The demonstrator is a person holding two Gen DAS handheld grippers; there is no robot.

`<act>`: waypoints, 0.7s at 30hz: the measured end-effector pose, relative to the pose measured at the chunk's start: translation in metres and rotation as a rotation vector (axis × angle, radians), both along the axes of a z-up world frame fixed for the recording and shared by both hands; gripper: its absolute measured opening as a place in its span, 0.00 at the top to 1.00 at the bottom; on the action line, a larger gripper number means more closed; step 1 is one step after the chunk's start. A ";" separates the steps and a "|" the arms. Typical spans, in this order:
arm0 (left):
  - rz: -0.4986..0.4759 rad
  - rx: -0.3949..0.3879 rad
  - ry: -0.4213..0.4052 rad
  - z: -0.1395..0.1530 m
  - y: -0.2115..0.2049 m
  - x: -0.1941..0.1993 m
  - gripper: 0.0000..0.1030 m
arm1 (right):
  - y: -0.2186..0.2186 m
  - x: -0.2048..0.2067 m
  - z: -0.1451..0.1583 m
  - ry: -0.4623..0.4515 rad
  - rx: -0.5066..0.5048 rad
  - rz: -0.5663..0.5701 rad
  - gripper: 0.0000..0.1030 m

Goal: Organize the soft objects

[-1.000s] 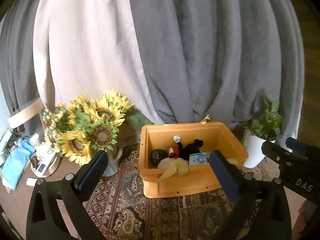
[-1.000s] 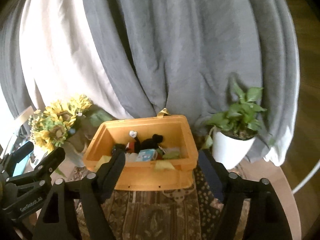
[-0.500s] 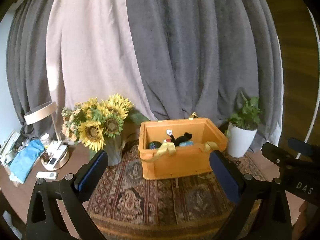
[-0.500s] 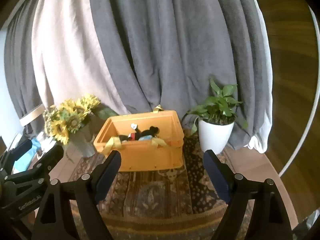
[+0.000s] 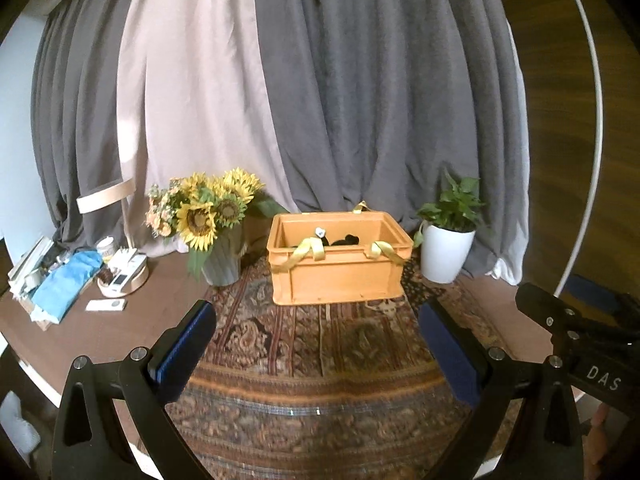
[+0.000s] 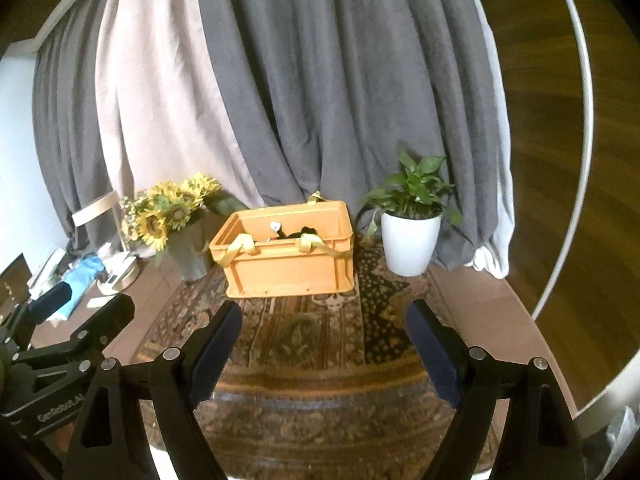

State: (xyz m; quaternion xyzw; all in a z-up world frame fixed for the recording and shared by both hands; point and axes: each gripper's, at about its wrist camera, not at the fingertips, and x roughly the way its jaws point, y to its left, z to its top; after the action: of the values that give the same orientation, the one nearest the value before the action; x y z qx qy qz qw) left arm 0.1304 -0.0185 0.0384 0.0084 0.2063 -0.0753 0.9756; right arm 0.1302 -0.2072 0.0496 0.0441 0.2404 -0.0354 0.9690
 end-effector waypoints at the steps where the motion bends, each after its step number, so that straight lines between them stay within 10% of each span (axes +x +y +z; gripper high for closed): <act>1: 0.001 0.001 -0.001 0.000 0.000 -0.005 0.00 | 0.000 -0.008 0.000 -0.002 -0.001 -0.001 0.18; 21: -0.024 -0.008 -0.072 0.007 0.008 -0.094 0.00 | 0.013 -0.103 0.002 -0.048 0.003 -0.005 0.11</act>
State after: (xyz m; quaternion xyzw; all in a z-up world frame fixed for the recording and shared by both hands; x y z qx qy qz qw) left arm 0.0369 -0.0105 0.0452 0.0096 0.1706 -0.0872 0.9814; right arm 0.0276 -0.1946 0.0518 0.0472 0.2171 -0.0366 0.9743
